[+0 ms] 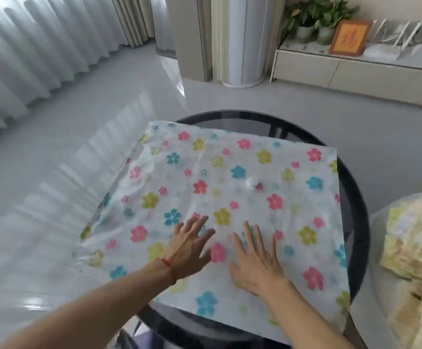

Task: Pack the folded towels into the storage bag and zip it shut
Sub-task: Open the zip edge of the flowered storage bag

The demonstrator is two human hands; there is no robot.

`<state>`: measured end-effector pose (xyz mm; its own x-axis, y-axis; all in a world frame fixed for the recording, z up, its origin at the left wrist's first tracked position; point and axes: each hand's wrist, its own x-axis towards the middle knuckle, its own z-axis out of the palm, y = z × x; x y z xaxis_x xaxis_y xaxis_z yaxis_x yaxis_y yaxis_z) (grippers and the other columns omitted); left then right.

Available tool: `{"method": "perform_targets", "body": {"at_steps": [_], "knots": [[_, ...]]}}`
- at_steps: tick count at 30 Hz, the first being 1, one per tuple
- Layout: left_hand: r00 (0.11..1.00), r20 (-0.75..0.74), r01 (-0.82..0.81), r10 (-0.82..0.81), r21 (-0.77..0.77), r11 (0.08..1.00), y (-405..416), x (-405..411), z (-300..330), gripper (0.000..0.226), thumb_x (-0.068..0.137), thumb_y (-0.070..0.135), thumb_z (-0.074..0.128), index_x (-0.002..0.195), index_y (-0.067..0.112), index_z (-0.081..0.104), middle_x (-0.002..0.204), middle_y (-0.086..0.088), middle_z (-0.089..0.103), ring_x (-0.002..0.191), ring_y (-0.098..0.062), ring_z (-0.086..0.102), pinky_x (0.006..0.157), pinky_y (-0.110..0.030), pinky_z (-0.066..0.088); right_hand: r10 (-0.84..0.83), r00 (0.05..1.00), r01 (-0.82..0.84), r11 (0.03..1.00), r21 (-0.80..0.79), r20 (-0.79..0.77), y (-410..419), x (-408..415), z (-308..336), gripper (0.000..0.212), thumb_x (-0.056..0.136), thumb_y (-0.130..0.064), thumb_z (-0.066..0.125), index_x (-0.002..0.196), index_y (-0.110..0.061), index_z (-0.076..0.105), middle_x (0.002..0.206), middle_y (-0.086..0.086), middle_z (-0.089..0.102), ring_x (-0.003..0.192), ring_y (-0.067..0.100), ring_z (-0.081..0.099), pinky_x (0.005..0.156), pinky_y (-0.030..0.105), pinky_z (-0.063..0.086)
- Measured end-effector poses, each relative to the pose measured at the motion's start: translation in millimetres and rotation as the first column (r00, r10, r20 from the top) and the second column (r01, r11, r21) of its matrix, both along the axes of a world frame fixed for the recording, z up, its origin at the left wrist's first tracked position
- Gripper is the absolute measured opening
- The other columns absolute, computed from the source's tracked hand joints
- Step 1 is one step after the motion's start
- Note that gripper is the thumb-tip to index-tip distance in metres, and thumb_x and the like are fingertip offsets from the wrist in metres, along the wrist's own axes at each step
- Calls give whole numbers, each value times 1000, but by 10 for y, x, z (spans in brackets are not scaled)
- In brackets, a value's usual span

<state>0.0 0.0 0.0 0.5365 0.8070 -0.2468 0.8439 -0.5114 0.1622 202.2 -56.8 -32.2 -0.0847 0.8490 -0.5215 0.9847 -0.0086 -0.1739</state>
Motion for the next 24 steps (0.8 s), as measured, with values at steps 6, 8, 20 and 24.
{"method": "perform_targets", "body": {"at_steps": [6, 8, 20, 24], "knots": [[996, 42, 66, -73, 152, 986, 35, -107, -813, 64, 101, 52, 28, 159, 30, 14, 167, -10, 6, 153, -36, 0, 120, -63, 6, 79, 994, -97, 943, 317, 69, 100, 202, -577, 84, 91, -72, 2, 162, -31, -15, 170, 9, -24, 156, 29, -26, 119, 64, -19], [996, 67, 46, -60, 193, 980, 112, -70, -868, 63, 102, 52, 28, 159, 30, 13, 167, -10, 4, 153, -36, -3, 119, -63, 6, 91, 991, -119, 929, 352, 96, 200, 291, -563, 82, 94, -72, 7, 163, -32, -11, 172, 7, -19, 157, 27, -21, 122, 64, -12], [874, 175, 365, -454, 381, 849, -724, -647, -665, 38, 98, 43, 48, 128, 24, 59, 131, -6, 53, 122, -26, 48, 102, -42, 42, 206, 967, -254, 844, 473, 152, -902, -268, -167, 54, 103, -55, 38, 149, -27, 42, 150, -1, 44, 139, 23, 42, 115, 47, 32], [876, 206, 364, -436, 310, 878, -850, -710, -666, 39, 98, 38, 56, 133, 21, 60, 137, -4, 58, 124, -26, 53, 104, -40, 43, 216, 967, -254, 818, 515, 134, -1137, -370, -201, 43, 104, -47, 51, 140, -24, 53, 137, -3, 54, 129, 20, 51, 105, 40, 43]]}}
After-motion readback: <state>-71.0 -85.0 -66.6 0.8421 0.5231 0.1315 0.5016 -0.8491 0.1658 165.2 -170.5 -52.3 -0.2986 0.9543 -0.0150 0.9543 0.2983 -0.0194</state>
